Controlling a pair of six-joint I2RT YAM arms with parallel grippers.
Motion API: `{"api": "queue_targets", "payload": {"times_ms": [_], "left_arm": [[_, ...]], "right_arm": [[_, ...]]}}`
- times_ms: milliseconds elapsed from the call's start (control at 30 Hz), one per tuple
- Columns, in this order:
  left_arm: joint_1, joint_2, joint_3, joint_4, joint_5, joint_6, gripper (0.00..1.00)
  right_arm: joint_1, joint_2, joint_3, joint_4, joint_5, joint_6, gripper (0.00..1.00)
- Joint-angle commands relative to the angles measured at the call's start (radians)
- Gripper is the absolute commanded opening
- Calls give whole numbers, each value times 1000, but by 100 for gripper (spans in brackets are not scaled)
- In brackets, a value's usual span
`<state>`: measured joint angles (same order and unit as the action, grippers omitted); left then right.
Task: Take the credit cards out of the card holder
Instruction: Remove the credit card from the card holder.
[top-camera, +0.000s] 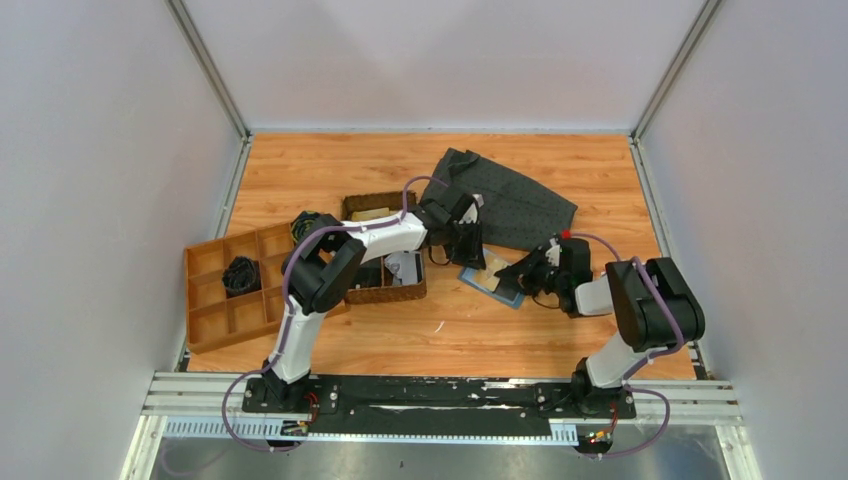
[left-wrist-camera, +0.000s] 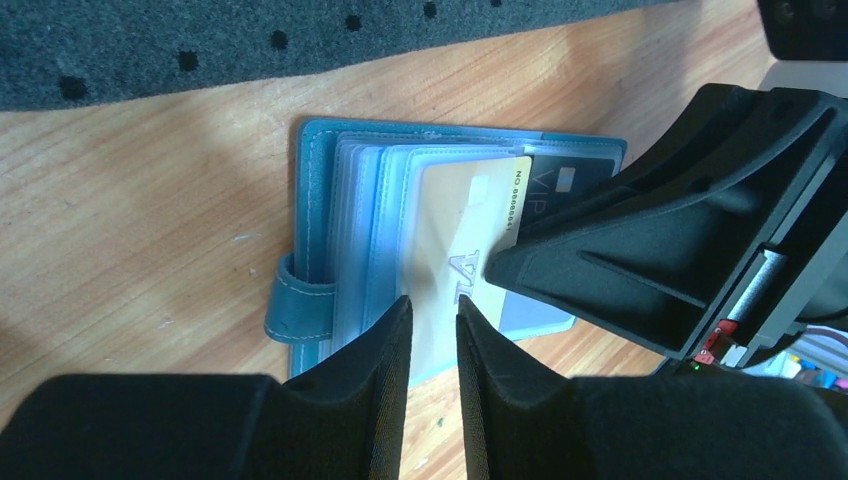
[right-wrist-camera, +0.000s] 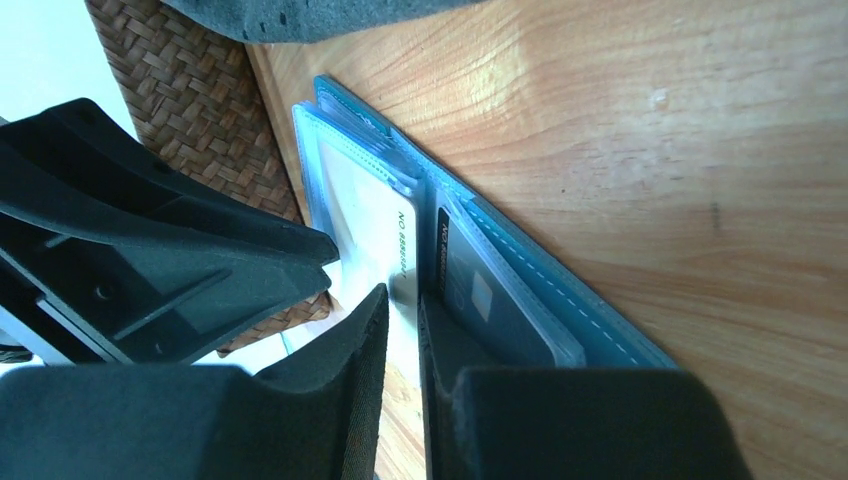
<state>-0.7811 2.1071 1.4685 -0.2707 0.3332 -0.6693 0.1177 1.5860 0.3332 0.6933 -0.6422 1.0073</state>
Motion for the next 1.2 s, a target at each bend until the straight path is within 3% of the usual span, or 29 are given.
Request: {"api": "queue_targets", "payload": {"times_ms": [0,333,1167], "left_arm": [[-21,60,-56,-4,20,-7,27],[-21,56,-73,-13,-4,-10,27],[22,32,-77,-56,-41,1,27]], "right_arm": [[2,67,-43,192,-47,67,18],[-18,152,-93,356,-86,128,1],[-227,-2,-217,136,-158,-50,0]]}}
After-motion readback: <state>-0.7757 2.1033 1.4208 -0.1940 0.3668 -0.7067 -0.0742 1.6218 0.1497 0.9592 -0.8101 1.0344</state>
